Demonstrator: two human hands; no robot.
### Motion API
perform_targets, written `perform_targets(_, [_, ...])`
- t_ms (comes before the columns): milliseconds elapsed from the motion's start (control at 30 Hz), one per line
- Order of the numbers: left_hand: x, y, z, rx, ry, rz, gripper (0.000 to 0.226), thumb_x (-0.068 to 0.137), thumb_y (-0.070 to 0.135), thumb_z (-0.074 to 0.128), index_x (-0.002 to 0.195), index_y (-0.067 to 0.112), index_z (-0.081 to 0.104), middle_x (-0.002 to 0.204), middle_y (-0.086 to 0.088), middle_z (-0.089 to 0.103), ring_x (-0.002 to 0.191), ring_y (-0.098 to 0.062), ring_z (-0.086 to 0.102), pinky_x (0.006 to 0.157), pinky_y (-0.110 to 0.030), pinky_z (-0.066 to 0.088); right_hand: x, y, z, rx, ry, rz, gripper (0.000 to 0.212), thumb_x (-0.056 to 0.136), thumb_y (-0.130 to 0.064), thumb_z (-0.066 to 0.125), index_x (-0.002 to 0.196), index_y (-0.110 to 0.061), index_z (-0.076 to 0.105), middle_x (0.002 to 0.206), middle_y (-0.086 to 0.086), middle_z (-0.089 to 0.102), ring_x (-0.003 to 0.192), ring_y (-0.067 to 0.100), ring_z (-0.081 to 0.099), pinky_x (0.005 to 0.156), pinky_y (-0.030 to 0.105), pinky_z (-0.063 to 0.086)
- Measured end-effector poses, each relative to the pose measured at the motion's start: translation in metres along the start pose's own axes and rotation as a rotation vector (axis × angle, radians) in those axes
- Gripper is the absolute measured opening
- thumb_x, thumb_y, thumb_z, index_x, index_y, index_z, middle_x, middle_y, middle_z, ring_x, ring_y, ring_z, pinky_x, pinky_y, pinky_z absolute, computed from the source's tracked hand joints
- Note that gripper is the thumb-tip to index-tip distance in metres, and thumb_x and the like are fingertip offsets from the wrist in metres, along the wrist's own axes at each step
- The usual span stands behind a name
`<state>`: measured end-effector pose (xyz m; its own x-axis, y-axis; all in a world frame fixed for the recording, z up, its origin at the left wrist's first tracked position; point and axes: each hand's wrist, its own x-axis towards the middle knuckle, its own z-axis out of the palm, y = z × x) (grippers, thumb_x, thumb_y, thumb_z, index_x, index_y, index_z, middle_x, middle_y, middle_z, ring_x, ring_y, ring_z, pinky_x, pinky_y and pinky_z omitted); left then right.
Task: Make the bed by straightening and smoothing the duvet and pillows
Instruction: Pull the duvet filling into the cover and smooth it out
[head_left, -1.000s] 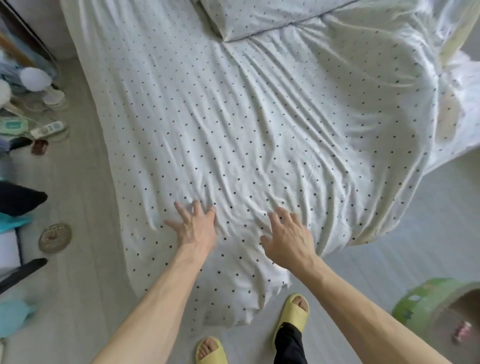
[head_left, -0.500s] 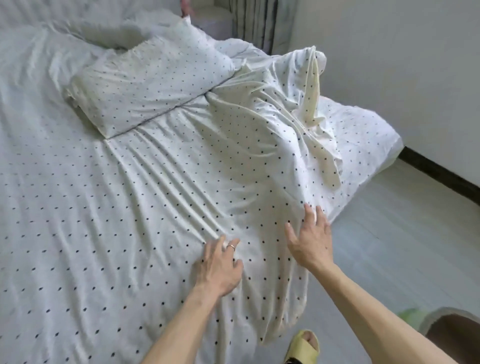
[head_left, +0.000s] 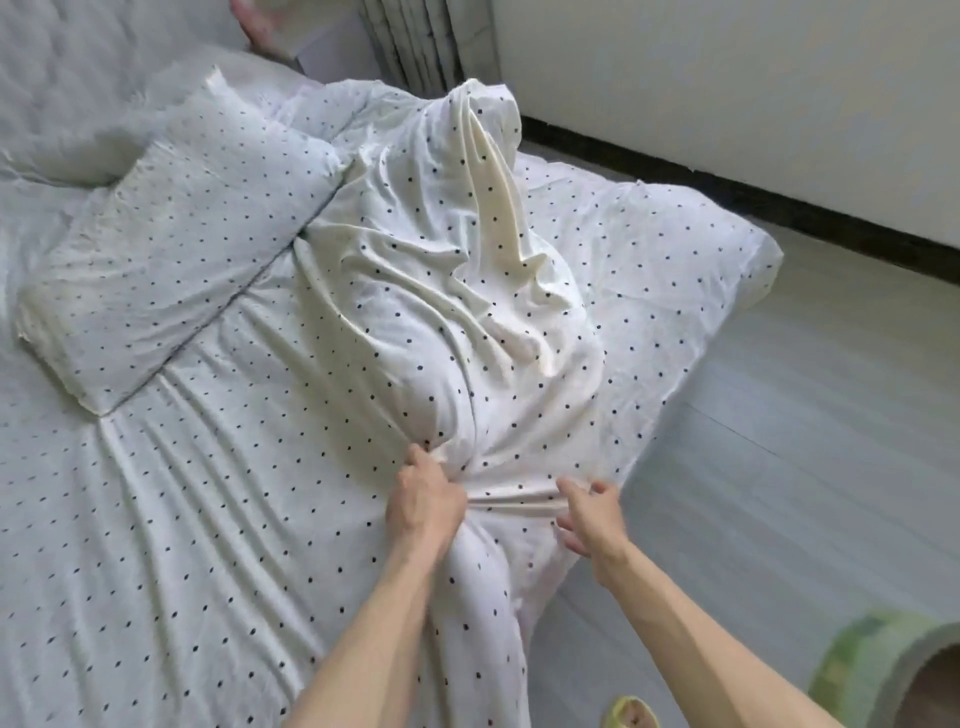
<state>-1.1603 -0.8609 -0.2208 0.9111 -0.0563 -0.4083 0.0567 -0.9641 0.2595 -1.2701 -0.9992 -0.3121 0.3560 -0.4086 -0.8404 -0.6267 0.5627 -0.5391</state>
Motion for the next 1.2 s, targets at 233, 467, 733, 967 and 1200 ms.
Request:
perform_targets(233, [0.013,-0.047,-0.082,-0.686,-0.127,-0.306,0.024,0.031,0.003,0.045,0.038,0.020,0.029,0.049,0.002,0.033,0.058,-0.022,0.029,0.055,-0.029,0.022,-0.007,-0.033,0.006,-0.034,-0.251,-0.093,0.077,0.061,-0.088,0.070,0.109,-0.030,0.055,0.104,-0.009,0.054,0.089,0.008,0.056,0.076,0.033,0.049])
perform_targets(467, [0.008,-0.076,-0.106,-0.864,-0.388,-0.454,0.053,0.021,0.002,0.053,0.061,0.020,0.023,0.067,-0.003,0.042,0.064,-0.026,0.044,0.060,-0.031,0.035,-0.017,-0.092,0.062,0.140,-0.312,-0.011,0.124,0.066,-0.071,0.082,0.160,-0.026,0.014,0.139,0.003,0.046,0.112,0.029,0.061,0.093,0.043,0.055])
perform_targets(733, [0.016,-0.041,-0.111,-0.364,-0.650,-0.227,0.019,0.056,0.012,0.057,0.072,0.019,0.049,0.065,0.004,0.051,0.062,-0.015,0.048,0.065,-0.029,0.042,0.021,-0.128,0.098,0.067,-0.408,-0.088,0.111,0.053,-0.063,0.094,0.144,-0.020,0.048,0.128,0.000,0.067,0.111,0.023,0.070,0.096,0.044,0.057])
perform_targets(967, [0.054,-0.038,-0.127,-0.394,-0.518,-0.188,0.038,0.064,0.018,0.063,0.101,0.016,0.055,0.095,0.000,0.059,0.077,-0.011,0.052,0.060,-0.022,0.040,-0.032,-0.191,0.139,0.207,-0.701,-0.130,0.042,0.094,-0.047,0.065,0.127,-0.021,0.070,0.123,0.007,0.074,0.115,0.027,0.070,0.103,0.045,0.052])
perform_targets(1200, [0.113,-0.017,-0.149,-0.678,-0.044,-0.057,0.075,0.080,0.042,0.061,0.148,0.032,0.031,0.140,-0.007,0.037,0.122,-0.023,0.043,0.099,-0.036,0.033,-0.020,-0.236,0.145,0.230,-0.346,-0.054,0.044,0.073,-0.021,0.085,0.113,-0.004,0.076,0.104,0.016,0.077,0.090,0.035,0.076,0.083,0.044,0.062])
